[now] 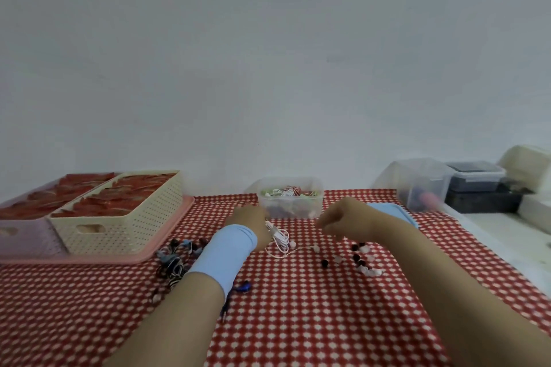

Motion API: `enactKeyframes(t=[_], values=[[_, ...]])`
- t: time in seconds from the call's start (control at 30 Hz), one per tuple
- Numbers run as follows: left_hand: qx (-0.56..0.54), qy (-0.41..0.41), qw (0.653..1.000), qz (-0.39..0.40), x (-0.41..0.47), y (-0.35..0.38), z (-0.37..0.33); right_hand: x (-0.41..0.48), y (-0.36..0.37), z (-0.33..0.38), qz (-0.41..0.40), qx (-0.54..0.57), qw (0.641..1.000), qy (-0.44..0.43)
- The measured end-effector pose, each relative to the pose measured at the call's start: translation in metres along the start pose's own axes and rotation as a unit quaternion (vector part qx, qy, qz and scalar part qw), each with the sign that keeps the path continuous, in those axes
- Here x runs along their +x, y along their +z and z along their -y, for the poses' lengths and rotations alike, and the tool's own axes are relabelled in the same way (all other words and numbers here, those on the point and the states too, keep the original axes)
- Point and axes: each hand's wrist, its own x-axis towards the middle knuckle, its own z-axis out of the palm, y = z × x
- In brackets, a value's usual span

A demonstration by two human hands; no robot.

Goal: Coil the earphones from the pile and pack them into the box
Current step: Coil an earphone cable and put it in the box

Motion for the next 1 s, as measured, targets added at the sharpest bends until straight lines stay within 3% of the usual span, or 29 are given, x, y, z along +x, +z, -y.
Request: enactKeyframes(t=[0.17, 0.33, 0.67, 0.87, 1.0], values=[[-0.019, 0.117, 0.985, -0.126, -0.003, 0.002, -0.017, -0.006, -0.003, -0.01, -0.033, 0.003, 0.999, 0.014], [-0.033, 0.139, 0.989, -0.025, 0.004, 0.033, -0.035, -0.019, -0.012, -0.023, -0.084, -0.027, 0.995, 0.035], [-0.029, 0.06, 0.998, -0.02, 0.019, 0.045, -0.036, -0.028, -0.017, -0.046, -0.098, -0.048, 0.992, 0.059], [-0.09, 0.083, 0.992, -0.01, 0.009, 0.044, -0.034, -0.031, -0.008, -0.031, -0.046, -0.002, 0.999, 0.012], [-0.145, 0.091, 0.985, -0.003, 0.001, 0.043, -0.025, -0.026, 0.001, -0.017, 0.012, -0.036, 0.999, -0.011]])
